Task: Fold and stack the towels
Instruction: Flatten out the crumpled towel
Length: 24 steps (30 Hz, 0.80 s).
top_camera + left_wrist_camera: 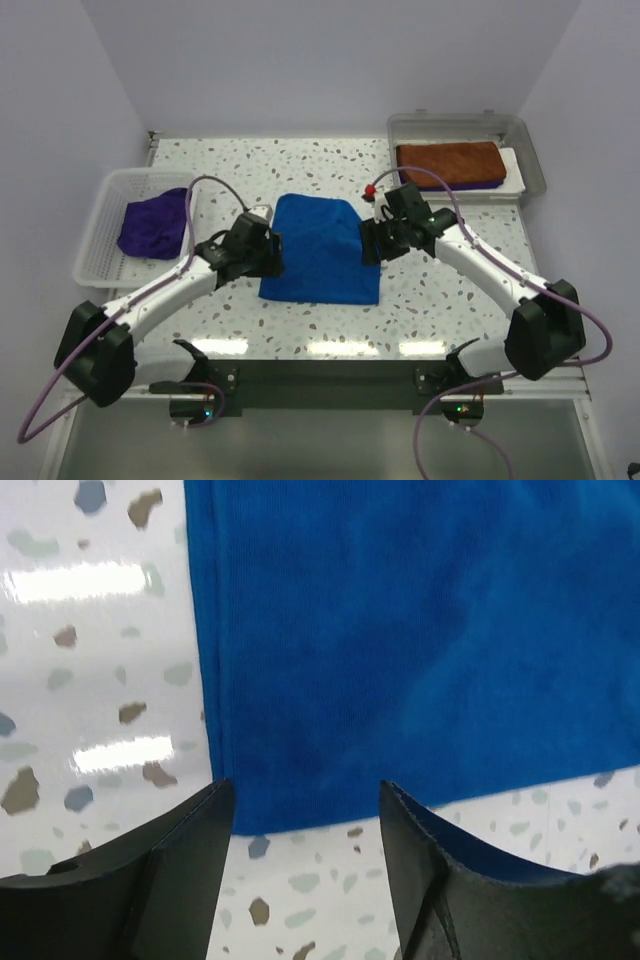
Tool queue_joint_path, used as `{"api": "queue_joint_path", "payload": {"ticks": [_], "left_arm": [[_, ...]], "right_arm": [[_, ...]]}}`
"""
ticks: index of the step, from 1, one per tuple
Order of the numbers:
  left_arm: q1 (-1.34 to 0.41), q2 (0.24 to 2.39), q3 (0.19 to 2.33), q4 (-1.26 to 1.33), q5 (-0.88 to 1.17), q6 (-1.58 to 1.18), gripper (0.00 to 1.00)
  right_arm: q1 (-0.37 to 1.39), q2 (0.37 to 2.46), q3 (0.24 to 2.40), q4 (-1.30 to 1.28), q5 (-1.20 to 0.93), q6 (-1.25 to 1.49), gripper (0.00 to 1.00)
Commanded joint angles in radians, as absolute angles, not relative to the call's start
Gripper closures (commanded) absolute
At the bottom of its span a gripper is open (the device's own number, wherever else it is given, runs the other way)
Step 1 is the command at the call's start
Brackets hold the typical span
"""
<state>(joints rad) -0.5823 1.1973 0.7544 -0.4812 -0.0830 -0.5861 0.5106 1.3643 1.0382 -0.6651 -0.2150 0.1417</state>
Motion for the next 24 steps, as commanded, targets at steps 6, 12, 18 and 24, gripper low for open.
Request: {"api": "queue_joint_path", "payload": {"ticks": [6,12,18,24], "left_arm": [[-0.514,1.605,1.043,-0.38,-0.196,-0.446,0.42],[-0.514,1.741,1.112,-0.39,-0.212,-0.42,0.45],[-0.52,1.683,0.957,-0.413,-0.196,-0.511,0.46],[-0.563,1.536,0.735,-0.446,-0.169,-0.606,0.46]], "right_arm": [[0.466,1.655,1.258,-0.534,-0.061,0.123,0.52],[0.446,1.787,1.341,-0.503,-0.018,0.114,0.52],[0.448,1.815,1.29,-0.503,-0.054,0.138,0.5],[0.468,1.732,1.119,-0.531,-0.113,0.189,0.48]]}}
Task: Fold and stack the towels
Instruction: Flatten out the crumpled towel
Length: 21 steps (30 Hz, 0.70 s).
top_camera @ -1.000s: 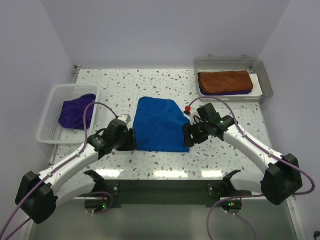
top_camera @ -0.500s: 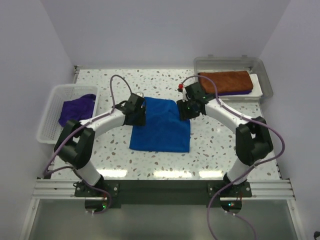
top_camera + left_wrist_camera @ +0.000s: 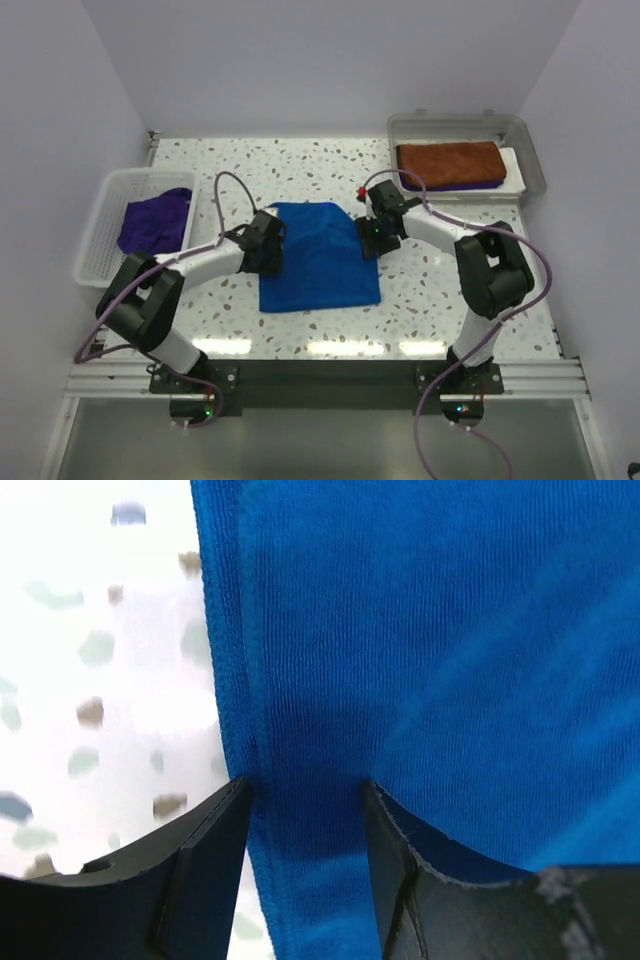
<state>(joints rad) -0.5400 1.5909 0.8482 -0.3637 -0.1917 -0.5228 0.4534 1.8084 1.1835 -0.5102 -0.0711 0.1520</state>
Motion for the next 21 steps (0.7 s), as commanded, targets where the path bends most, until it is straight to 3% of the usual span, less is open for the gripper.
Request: {"api": "queue_joint_path", "payload": {"ticks": [1,9,15,21], "left_arm": [[-0.566,1.511,0.714,-0.454,-0.161,-0.62,0.47],[-0.577,1.256,0.595,-0.528,-0.038,-0.69,0.45],[-0.551,1.242,0.748,-0.58,-0.132,-0.648,0.44],[-0.407,1.331,0.859,-0.499,-0.141,-0.503,0.45]], "right_arm": [[0.471,1.715,1.076,-0.547,-0.123,0.193,0.48],[0.518,1.548,0.962,-0.682,-0.215,0.184,0.46],[0.514,1.528,1.1,-0.704,-0.164,0.111,0.46],[0.468,1.715,1.345,-0.623,-0.228,0.057,0.49]]}}
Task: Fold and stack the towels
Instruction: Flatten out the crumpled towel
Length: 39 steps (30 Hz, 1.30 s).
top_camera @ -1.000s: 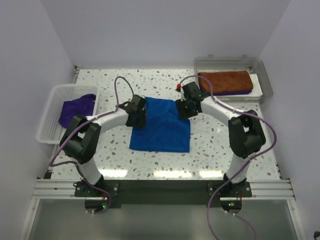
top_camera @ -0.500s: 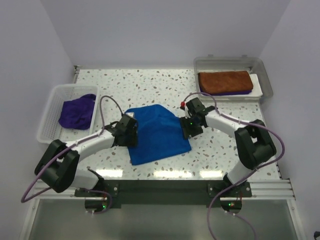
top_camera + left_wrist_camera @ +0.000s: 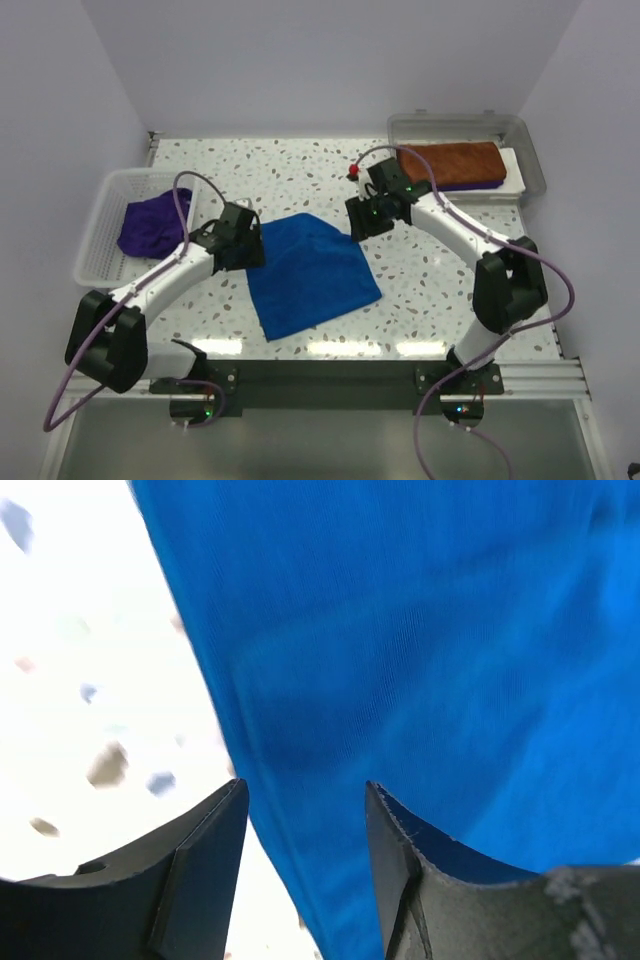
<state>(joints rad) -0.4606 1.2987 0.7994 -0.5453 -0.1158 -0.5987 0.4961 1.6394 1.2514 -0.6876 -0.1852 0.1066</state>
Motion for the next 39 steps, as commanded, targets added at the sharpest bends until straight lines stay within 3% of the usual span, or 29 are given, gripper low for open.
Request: {"api": "queue_joint_path", "payload": {"ticks": [1,5,10,14,20,21,24,39], "left_arm": [[-0.403,1.347,0.868,-0.483,-0.144,-0.489,0.46],[-0.397,1.446,0.902,-0.463,-0.098,-0.436,0.46],[-0.397,1.479,0.884,-0.43,-0.068,-0.417,0.46],[-0.397,1.493,0.871,-0.425,-0.061,-0.417,0.46],[-0.397,1.488,0.854,-0.425,-0.058,-0.417,0.46],[-0.399,1.488,0.853,-0.425,-0.058,-0.419,0.46],[-0.399,1.483,0.841,-0.423,-0.057,-0.42,0.46],[-0.397,1.451,0.813,-0.419,-0.057,-0.423,0.46]], "right_arm": [[0.463,1.776,1.401,-0.618,-0.25,0.054,0.49],[0.422,1.912,1.489,-0.58,-0.329,0.052,0.46],[0.399,2.026,1.534,-0.558,-0.408,0.046,0.34],[0.397,2.083,1.537,-0.545,-0.472,0.038,0.32],[0.397,2.108,1.525,-0.522,-0.581,0.043,0.42],[0.397,2.106,1.522,-0.515,-0.594,0.046,0.51],[0.397,2.1,1.522,-0.511,-0.637,0.052,0.6],[0.459,1.933,1.444,-0.603,-0.663,-0.06,0.6]]}}
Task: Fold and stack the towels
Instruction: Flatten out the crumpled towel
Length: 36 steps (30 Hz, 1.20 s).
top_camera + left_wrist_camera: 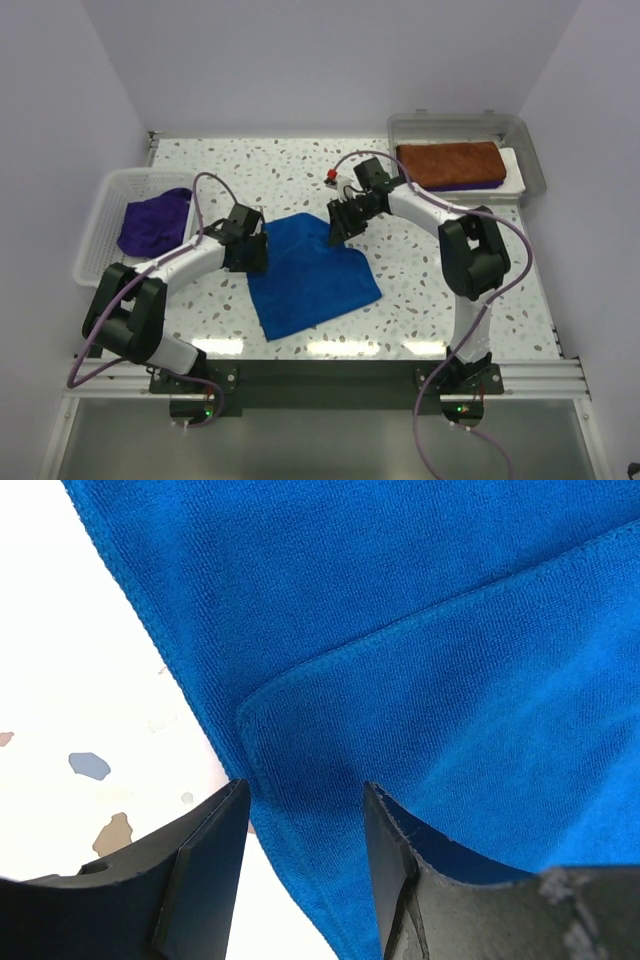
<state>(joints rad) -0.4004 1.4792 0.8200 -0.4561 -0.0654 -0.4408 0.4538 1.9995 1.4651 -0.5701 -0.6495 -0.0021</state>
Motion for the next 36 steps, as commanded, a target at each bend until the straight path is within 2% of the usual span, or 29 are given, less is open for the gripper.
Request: {"api": "queue_joint_path", "payload": {"ticks": [1,10,18,23,27,31,36], "left_arm": [[-0.397,1.451,0.811,-0.417,-0.052,-0.425,0.46],[-0.399,1.445,0.807,-0.419,-0.054,-0.42,0.46],[-0.399,1.434,0.801,-0.422,-0.061,-0.414,0.46],[-0.397,1.434,0.81,-0.426,-0.064,-0.408,0.46],[-0.397,1.436,0.827,-0.433,-0.069,-0.405,0.46],[-0.397,1.456,0.85,-0.439,-0.083,-0.396,0.47],[-0.387,1.479,0.893,-0.445,-0.087,-0.391,0.5]], "right_arm": [[0.46,1.933,1.44,-0.601,-0.644,-0.064,0.6],[0.459,1.999,1.476,-0.586,-0.489,-0.124,0.59],[0.459,2.052,1.514,-0.609,-0.508,-0.155,0.57],[0.459,2.02,1.494,-0.615,-0.538,-0.167,0.59],[0.459,1.994,1.493,-0.624,-0.549,-0.169,0.86],[0.459,1.991,1.499,-0.63,-0.548,-0.17,1.0],[0.446,1.954,1.473,-0.557,-0.404,-0.111,1.0]]}}
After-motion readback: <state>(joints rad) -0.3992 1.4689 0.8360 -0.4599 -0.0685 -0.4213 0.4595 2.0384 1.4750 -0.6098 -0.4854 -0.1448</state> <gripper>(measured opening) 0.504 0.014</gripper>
